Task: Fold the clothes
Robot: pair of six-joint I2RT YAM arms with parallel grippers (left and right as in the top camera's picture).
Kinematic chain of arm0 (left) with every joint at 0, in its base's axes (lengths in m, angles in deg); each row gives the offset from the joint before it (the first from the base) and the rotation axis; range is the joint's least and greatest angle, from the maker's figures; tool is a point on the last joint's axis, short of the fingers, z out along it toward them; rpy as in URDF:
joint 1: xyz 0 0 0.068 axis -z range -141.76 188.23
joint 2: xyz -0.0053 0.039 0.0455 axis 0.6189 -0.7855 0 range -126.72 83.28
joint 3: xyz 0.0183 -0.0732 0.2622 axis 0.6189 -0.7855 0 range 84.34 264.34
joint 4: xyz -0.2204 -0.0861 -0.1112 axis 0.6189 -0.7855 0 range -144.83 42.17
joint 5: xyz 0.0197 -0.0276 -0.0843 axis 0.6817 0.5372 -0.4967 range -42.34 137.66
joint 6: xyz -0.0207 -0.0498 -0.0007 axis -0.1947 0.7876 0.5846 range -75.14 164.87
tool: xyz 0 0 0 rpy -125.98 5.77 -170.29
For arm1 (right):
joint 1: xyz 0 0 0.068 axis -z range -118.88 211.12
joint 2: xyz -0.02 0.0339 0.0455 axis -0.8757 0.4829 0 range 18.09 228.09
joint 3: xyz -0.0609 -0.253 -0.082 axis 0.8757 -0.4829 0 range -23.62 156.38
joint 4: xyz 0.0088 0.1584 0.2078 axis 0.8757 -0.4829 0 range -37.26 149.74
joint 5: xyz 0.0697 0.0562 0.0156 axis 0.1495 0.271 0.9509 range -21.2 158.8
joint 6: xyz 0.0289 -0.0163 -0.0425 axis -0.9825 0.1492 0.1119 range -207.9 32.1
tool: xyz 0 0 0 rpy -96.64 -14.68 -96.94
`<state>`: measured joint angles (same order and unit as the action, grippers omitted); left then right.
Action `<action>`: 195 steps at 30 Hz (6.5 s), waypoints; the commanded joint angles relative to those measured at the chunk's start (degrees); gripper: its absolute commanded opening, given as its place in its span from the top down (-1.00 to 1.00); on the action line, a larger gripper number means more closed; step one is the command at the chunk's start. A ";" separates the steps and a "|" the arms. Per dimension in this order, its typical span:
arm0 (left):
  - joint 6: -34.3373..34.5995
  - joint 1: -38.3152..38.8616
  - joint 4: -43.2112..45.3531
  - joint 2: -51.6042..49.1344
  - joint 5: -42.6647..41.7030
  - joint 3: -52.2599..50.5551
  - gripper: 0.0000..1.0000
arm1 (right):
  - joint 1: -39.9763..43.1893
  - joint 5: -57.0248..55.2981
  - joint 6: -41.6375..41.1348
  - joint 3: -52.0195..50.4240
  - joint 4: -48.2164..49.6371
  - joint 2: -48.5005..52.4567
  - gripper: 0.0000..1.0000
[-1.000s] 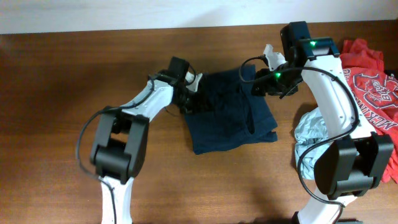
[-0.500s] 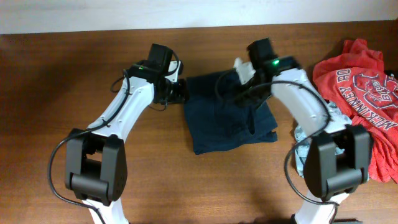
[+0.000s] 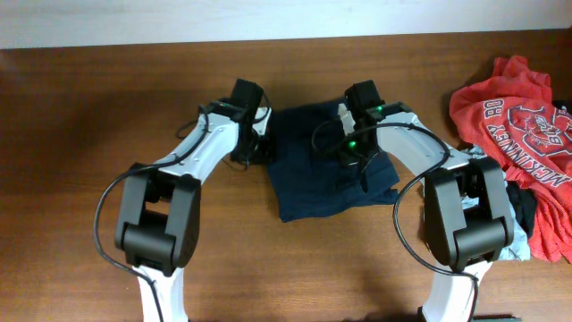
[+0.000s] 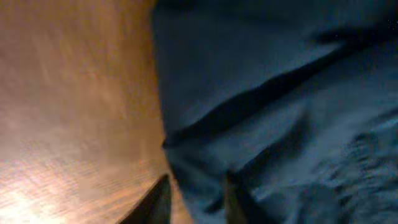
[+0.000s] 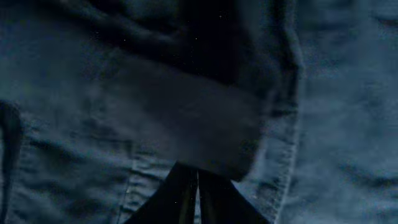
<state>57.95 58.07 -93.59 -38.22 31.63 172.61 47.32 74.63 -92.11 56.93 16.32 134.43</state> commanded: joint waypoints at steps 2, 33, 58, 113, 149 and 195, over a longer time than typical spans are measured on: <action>1.03 -0.55 -1.22 -1.55 -4.72 -0.52 -0.02 | -0.04 -3.93 -3.15 -0.22 -0.70 0.31 0.82; 23.56 2.29 7.98 -8.04 -29.09 -2.10 -0.24 | -0.59 3.78 -3.21 -0.22 -0.46 0.46 0.81; 15.82 -17.86 2.64 0.68 -19.89 -2.10 0.99 | -0.37 3.56 0.81 6.21 -12.31 -26.25 0.84; -9.14 -64.11 -5.90 28.61 -10.43 -0.94 0.93 | -0.37 4.20 3.32 6.21 -17.18 -27.47 0.75; -35.69 -19.93 -12.02 52.83 1.31 0.50 -0.99 | -0.37 -18.51 -9.62 11.69 -24.57 -49.83 -0.97; -35.69 -19.93 -12.02 52.83 1.31 0.50 -0.99 | 12.28 -11.67 -7.65 -53.51 2.34 -98.29 -0.97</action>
<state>23.15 37.92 -105.61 14.68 32.96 172.91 59.32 58.34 -99.71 7.95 16.80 40.20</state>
